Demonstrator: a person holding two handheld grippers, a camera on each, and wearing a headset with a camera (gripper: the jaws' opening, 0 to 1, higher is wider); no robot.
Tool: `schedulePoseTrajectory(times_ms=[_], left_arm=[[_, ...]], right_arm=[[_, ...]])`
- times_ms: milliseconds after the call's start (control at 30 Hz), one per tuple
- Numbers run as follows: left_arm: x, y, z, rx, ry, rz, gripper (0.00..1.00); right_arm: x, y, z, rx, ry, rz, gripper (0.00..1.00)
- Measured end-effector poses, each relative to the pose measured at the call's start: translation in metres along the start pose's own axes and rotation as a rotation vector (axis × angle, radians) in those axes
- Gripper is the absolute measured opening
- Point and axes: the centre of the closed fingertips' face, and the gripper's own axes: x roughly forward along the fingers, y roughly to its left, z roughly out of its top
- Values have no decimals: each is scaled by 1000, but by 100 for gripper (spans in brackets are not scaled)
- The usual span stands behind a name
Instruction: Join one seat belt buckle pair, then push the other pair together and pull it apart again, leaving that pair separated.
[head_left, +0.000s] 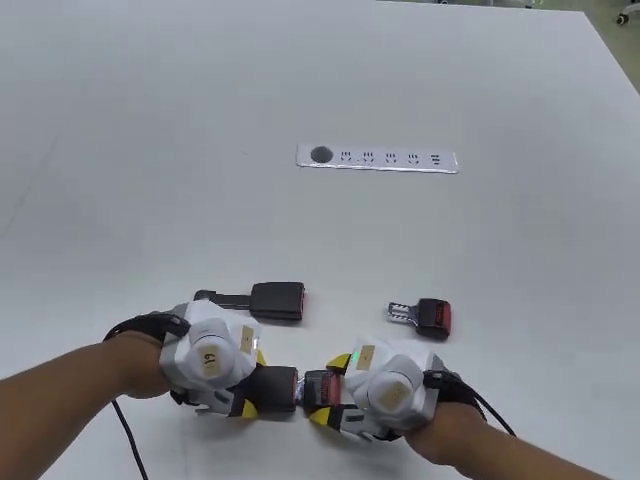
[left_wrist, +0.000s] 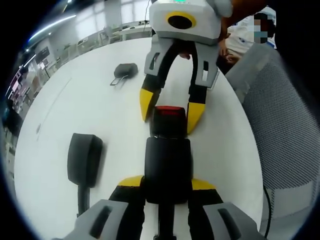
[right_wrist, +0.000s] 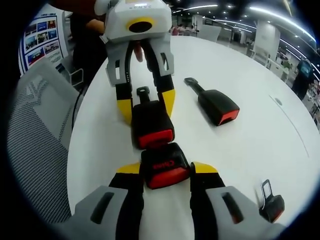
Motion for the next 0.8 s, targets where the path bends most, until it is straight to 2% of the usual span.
schedulePoseTrajectory(times_ms=[67, 233, 400, 733, 800], left_arm=[[0, 0, 0, 0, -2, 0, 33], [0, -1, 1, -15, -46, 5, 33], [0, 0, -1, -13, -70, 7, 33], [-1, 2, -2, -2, -133, -2, 33], [-1, 1, -1, -2, -143, -2, 33]], right_arm=[[0, 0, 0, -8, 3, 3, 34], [-1, -3, 0, -19, -26, 7, 34], [-1, -1, 0, -55, -33, 22, 34], [-2, -1, 0, -75, -88, 19, 33], [-2, -2, 0, -105, -98, 13, 33]])
